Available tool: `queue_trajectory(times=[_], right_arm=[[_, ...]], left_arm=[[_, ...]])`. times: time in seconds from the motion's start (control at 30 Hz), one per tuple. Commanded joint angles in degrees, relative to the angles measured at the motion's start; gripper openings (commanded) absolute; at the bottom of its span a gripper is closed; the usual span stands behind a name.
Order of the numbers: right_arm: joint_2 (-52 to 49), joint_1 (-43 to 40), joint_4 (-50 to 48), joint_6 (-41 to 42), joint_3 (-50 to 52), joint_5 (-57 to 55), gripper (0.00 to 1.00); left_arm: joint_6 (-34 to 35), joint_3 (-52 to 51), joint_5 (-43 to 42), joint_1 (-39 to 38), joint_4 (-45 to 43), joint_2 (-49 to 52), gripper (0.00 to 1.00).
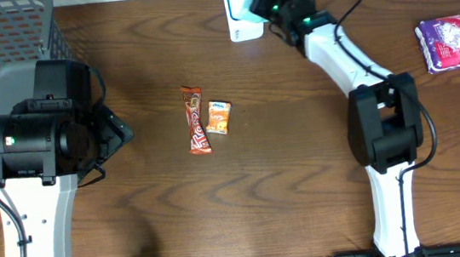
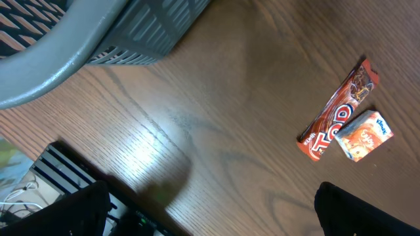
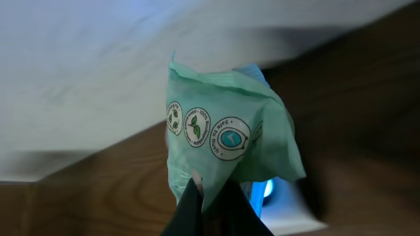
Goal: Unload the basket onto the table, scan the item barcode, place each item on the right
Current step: 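Carry the wipes pouch up and hold it beneath the scanner, then carry the wipes pouch right and drop it below the Carefree pack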
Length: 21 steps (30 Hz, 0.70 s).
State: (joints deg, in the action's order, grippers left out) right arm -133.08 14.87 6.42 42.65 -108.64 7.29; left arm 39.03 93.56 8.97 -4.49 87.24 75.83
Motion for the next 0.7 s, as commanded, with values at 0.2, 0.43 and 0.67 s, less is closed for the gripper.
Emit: queue_trajectory(times=[0.2, 0.43, 0.67], right_arm=[[11.7, -13.9, 21.8, -10.4, -1.4, -1.3, 0.01], [15.2, -27.2, 39.9, -11.5, -1.4, -9.3, 0.01], [13.5, -39.0, 48.1, -16.7, -1.1, -13.9, 0.01]], left_arm=[[0.5, 0.0, 0.7, 0.3, 0.3, -0.6, 0.99], [0.5, 0.0, 0.7, 0.3, 0.3, -0.6, 0.99], [0.5, 0.0, 0.7, 0.3, 0.3, -0.6, 0.99]])
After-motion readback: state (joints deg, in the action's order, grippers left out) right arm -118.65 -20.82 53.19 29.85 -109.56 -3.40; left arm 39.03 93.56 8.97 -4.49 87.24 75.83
